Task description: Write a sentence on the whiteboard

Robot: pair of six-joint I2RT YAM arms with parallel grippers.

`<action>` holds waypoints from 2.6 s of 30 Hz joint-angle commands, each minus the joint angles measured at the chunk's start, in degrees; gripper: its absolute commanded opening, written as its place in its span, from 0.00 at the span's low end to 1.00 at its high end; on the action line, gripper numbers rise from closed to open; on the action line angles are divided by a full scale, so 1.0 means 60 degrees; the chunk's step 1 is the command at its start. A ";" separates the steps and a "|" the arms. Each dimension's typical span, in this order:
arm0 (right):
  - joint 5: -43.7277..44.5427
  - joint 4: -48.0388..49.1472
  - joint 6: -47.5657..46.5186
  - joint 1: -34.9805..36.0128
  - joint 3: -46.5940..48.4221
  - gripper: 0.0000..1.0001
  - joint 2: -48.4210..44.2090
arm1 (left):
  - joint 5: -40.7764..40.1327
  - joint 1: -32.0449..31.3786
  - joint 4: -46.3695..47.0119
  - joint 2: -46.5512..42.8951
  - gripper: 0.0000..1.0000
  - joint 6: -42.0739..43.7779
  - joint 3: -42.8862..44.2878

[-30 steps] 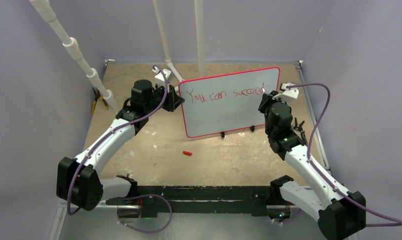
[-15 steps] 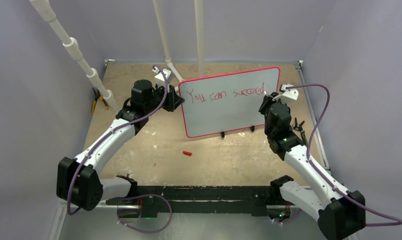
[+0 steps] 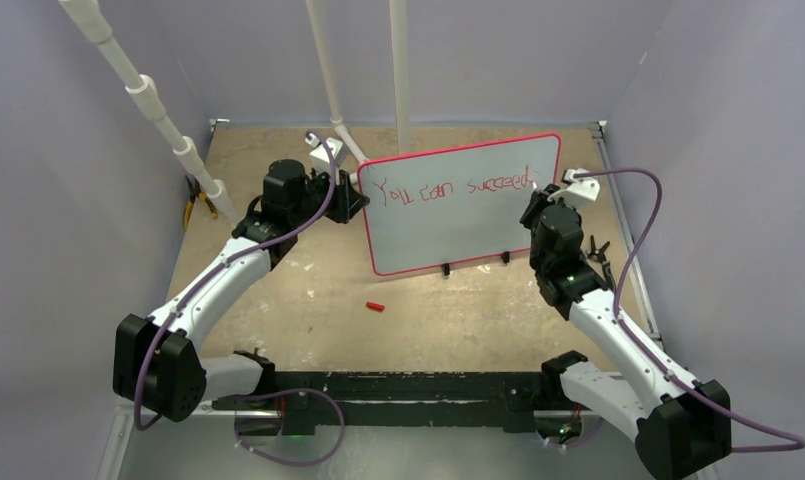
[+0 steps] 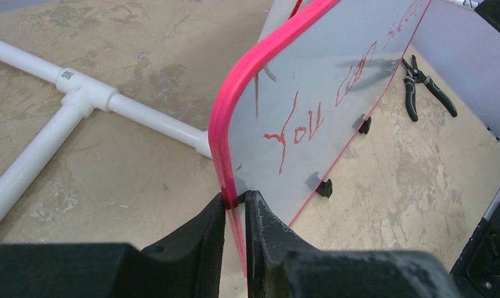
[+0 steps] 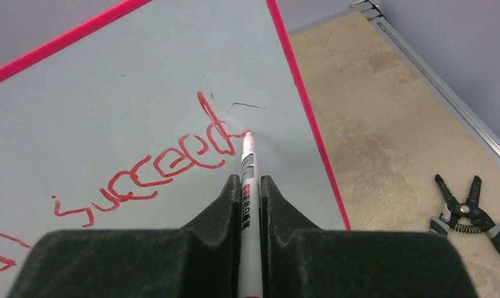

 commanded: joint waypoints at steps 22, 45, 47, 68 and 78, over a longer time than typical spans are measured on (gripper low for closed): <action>-0.7951 -0.0846 0.0537 -0.0040 -0.0337 0.00 -0.3120 | 0.0801 -0.0142 0.0605 -0.0788 0.28 -0.0195 -0.0150; -0.3779 0.5084 0.0684 0.5129 -0.1497 0.00 0.1294 | 0.0313 -0.0120 0.0352 -0.0366 0.37 -0.0422 -0.0228; -0.3723 0.5152 0.0598 0.5129 -0.1356 0.00 0.1609 | 0.0342 -0.0127 0.0341 -0.0197 0.37 -0.0472 -0.0194; -0.3769 0.6157 0.0133 0.5144 -0.0309 0.00 0.3877 | -0.0238 -0.0127 0.0251 -0.0036 0.32 -0.0444 -0.0223; -0.3293 0.6180 0.0144 0.5143 -0.0195 0.00 0.4114 | -0.0750 -0.0098 -0.0100 -0.0074 0.35 -0.0459 -0.0191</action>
